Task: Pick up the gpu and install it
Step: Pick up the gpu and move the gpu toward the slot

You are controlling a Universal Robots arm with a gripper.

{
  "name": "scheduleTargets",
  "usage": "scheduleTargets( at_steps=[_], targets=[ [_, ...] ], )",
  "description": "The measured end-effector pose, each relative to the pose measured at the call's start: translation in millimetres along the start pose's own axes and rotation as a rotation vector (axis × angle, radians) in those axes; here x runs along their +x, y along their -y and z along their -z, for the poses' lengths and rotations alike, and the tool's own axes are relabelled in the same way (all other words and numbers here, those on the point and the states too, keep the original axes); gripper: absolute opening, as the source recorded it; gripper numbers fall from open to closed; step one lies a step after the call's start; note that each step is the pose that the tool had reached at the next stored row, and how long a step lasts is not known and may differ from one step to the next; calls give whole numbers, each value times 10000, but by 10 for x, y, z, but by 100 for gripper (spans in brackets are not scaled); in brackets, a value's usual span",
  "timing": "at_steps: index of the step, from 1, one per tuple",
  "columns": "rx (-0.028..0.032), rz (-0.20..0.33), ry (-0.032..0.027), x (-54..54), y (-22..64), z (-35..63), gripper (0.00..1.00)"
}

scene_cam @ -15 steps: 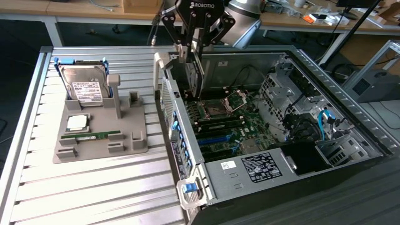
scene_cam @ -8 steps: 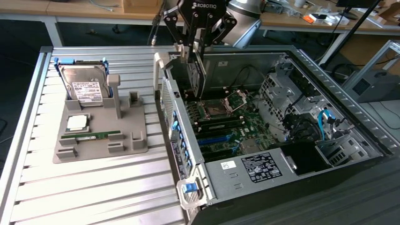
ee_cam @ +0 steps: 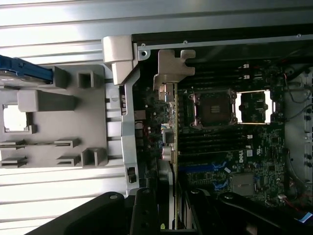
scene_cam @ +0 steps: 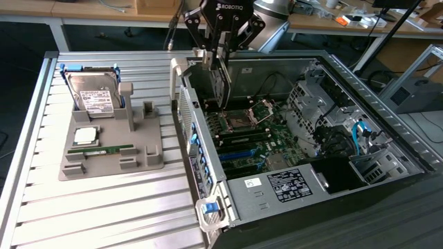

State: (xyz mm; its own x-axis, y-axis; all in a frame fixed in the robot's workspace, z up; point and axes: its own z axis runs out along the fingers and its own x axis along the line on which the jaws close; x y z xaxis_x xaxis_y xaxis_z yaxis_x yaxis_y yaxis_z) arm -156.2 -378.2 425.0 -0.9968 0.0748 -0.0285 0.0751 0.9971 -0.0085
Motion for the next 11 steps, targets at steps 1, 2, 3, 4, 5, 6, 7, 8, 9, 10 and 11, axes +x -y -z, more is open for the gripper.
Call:
scheduleTargets(
  at_steps=[1, 2, 3, 4, 5, 6, 7, 8, 9, 10, 11],
  targets=[
    [1, -1, 0, -6, -1, -1, 27],
    [2, 0, -1, -12, -1, -1, 27],
    [1, -1, 0, -17, -1, -2, 27],
    [1, 0, 0, -21, -2, -3, 27],
    [2, 0, 0, -28, -2, -4, 27],
    [3, -1, 0, -36, -3, -5, 27],
    [3, 0, 0, -41, -3, -6, 27],
    [3, 0, 0, -45, -3, -6, 27],
    [4, 0, 0, -49, -4, -7, 27],
    [5, 0, 0, -54, -4, -7, 27],
    [5, 0, 0, -58, -4, -8, 27]
  ],
)
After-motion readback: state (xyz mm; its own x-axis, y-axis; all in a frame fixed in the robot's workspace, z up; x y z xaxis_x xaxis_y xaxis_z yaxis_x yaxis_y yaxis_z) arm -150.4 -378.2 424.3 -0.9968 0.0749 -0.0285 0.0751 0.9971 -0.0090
